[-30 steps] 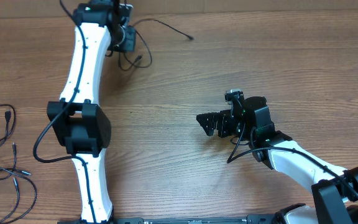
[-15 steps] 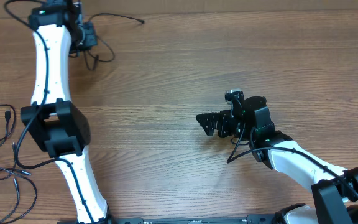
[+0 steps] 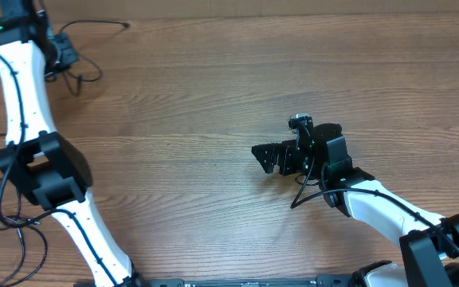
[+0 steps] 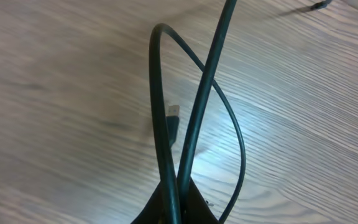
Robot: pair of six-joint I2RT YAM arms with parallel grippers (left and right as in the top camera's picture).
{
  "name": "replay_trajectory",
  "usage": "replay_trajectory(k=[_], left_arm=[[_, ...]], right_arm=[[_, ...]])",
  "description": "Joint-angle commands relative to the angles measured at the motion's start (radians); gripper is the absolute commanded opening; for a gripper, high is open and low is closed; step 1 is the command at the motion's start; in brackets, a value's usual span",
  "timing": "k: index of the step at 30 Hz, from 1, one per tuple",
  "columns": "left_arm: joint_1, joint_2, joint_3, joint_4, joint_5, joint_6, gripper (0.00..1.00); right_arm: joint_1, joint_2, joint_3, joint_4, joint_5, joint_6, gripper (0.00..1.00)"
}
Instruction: Untangle cables
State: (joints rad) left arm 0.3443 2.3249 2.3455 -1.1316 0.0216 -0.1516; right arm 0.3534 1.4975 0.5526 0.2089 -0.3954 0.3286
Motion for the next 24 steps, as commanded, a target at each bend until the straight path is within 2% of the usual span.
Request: replay_trajectory(k=[1,8,13,18,24], left_arm=[[0.052,0.01,-0.007,0.005,-0.011,-0.018,0.04],[0.149,0.01,-0.008,0.015,-0.047,-0.071,0.05],[0.205,0.01,-0.011,0.079,-0.047,-0.097,0.06],[0.214,0.01,-0.052,0.177,-0.047,-0.087,0.05],[0.214,0.01,-0.182,0.33,-0.039,-0.073,0.04]], right_arm=[[-0.001,0.003,0.01,0.007,0.002,0.009,1.0],[-0.001,0.003,0.01,0.01,0.002,0.013,1.0],[-0.001,0.003,0.01,0.017,0.002,0.021,1.0],[-0.001,0.003,0.01,0.023,0.002,0.024,1.0],[-0.001,0.003,0.01,0.026,0.002,0.024,1.0]])
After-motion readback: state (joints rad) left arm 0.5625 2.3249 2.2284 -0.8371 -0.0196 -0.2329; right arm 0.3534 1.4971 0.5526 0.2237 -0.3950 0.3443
